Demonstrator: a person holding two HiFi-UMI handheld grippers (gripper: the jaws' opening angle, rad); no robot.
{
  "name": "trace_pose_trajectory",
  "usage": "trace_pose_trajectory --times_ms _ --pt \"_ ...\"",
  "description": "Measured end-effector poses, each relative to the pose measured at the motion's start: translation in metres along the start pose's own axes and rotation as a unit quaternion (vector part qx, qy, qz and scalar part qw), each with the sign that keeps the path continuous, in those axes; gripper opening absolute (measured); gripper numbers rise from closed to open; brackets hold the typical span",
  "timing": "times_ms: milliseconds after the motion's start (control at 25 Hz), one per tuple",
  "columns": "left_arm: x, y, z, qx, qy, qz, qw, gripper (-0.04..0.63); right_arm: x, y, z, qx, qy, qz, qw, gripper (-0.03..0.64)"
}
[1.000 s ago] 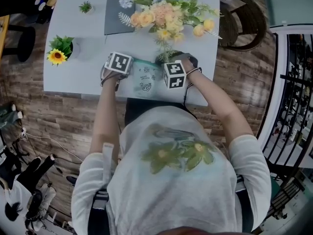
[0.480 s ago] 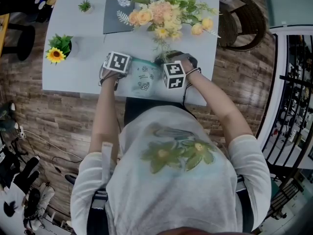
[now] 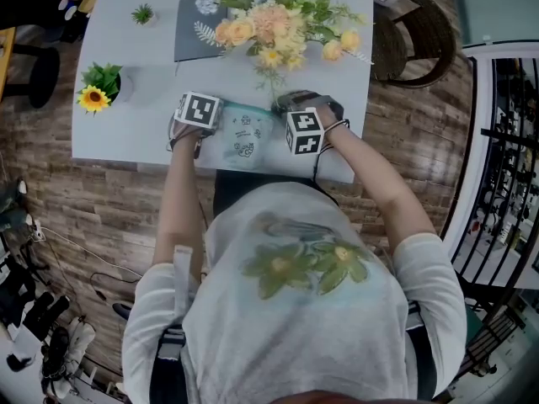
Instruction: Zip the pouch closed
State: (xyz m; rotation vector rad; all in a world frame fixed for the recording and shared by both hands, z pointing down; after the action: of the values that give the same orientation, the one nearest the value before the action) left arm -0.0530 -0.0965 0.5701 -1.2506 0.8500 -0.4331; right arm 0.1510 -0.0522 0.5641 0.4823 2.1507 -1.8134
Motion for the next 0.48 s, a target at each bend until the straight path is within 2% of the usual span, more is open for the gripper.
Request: trace_pose_trajectory --times_ms 480 --pt "0.0006 0.0015 -0.0002 0.012 0.002 0.0 0.9999 0.023 -0.0064 0.001 -0.0061 -0.011 -0.014 0.009 1.0 0.018"
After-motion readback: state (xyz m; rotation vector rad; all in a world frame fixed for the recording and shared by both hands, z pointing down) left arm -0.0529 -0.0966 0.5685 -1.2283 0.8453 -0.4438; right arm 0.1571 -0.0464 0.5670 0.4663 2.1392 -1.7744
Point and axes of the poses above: the fingertips, and each gripper's own axes: y backward along the fingers, z to its right, x out of its top, the point moved 7 cm from there along y, backward along the fingers, and after that the axes turned 15 degrees about -y, right-handed, at the moved point
